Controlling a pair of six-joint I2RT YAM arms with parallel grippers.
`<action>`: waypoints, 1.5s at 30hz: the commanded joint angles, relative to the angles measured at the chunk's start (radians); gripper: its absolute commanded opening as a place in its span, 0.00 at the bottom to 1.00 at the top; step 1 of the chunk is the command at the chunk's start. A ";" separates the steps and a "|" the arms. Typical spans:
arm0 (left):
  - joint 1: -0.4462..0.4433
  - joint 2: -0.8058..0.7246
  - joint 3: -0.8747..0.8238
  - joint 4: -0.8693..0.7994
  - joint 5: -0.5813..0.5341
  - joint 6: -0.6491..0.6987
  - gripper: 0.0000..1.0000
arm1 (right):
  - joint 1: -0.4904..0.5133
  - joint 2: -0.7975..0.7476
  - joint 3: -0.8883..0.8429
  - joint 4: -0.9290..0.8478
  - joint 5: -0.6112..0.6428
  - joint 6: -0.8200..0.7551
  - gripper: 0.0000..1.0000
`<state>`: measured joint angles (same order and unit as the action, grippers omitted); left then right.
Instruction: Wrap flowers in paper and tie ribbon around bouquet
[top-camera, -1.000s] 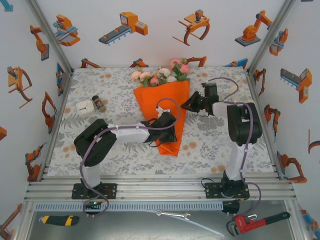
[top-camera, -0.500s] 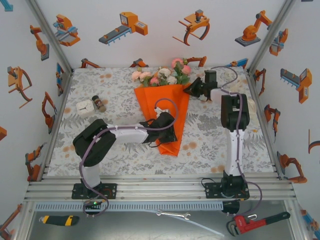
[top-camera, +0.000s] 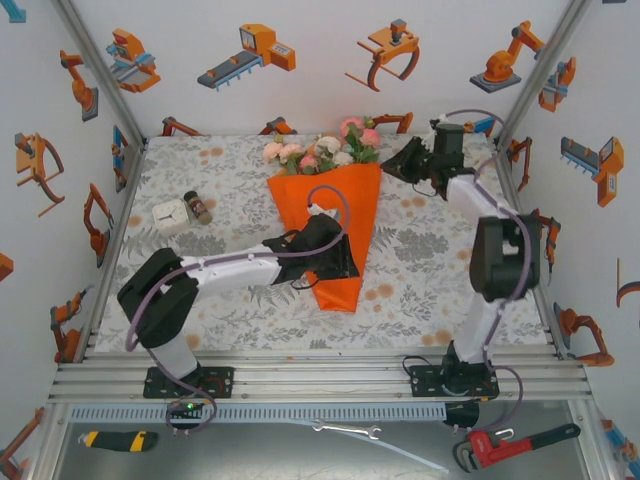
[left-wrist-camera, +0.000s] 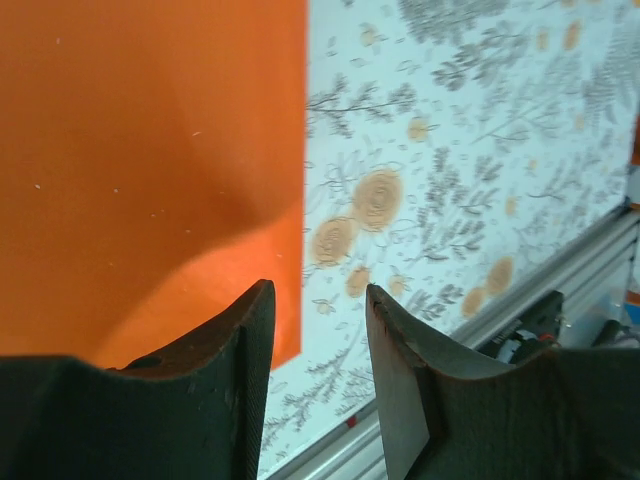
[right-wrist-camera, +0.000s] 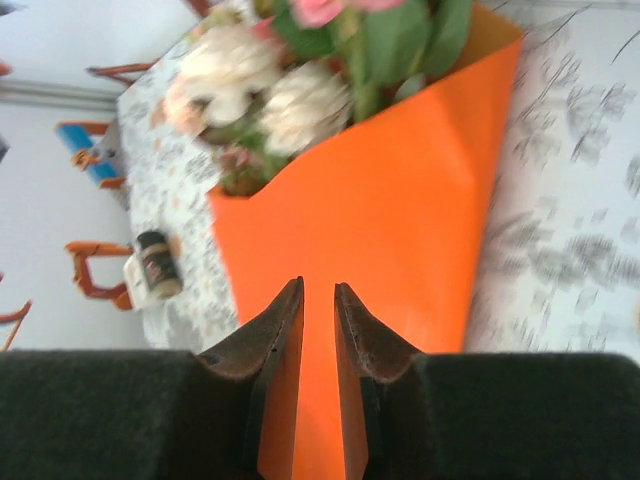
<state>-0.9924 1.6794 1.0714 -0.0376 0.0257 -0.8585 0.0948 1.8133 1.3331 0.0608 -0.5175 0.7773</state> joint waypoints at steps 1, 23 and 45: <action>0.003 -0.056 -0.010 -0.050 -0.023 0.038 0.43 | 0.032 -0.122 -0.177 0.071 -0.012 0.024 0.24; 0.001 -0.295 -0.141 -0.119 -0.150 0.010 0.54 | 0.184 -0.300 -0.297 -0.190 0.295 -0.246 0.42; 0.051 -0.732 -0.330 -0.072 -0.161 0.446 0.97 | -0.236 0.494 0.623 -0.691 0.481 -0.438 0.55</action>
<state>-0.9581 0.9676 0.7525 -0.1135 -0.1337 -0.4725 -0.1432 2.2913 1.8828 -0.5331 -0.0101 0.3729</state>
